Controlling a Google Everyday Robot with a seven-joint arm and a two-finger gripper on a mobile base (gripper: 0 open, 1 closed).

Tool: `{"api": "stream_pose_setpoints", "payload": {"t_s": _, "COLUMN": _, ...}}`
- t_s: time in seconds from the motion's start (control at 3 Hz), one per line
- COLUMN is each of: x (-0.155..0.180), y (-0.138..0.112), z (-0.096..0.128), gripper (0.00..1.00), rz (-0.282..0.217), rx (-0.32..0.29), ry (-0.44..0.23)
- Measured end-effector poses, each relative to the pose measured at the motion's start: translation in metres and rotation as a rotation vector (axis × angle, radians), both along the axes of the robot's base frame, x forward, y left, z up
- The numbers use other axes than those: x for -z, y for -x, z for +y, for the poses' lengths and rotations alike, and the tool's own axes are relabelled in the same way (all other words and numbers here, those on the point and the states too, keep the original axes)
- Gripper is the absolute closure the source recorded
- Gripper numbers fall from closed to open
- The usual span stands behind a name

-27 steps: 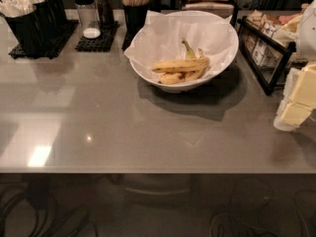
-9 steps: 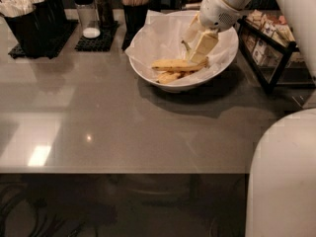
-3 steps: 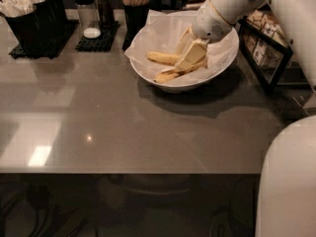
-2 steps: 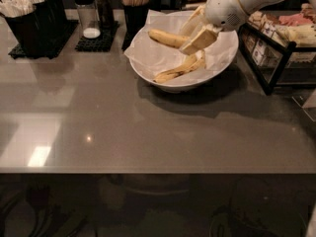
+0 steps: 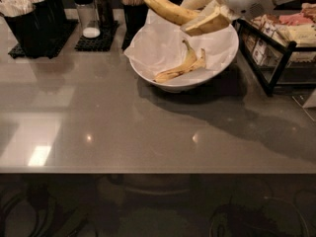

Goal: Pick banana from white bowl

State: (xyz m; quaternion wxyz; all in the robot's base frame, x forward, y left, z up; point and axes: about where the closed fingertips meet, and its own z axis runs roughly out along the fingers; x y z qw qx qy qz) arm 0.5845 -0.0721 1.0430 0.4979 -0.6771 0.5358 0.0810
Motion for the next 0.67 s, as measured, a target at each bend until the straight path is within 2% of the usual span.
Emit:
{"api": "stream_pose_setpoints", "payload": {"t_s": 0.33, "x": -0.0117, "y": 0.0122, "z": -0.0060, "gripper": 1.00, "rz": -0.007, "rx": -0.007, "ry": -0.050}}
{"api": "stream_pose_setpoints", "payload": {"t_s": 0.67, "x": -0.0117, "y": 0.0122, "z": -0.0060, "gripper": 1.00, "rz": -0.007, "rx": -0.007, "ry": -0.050}}
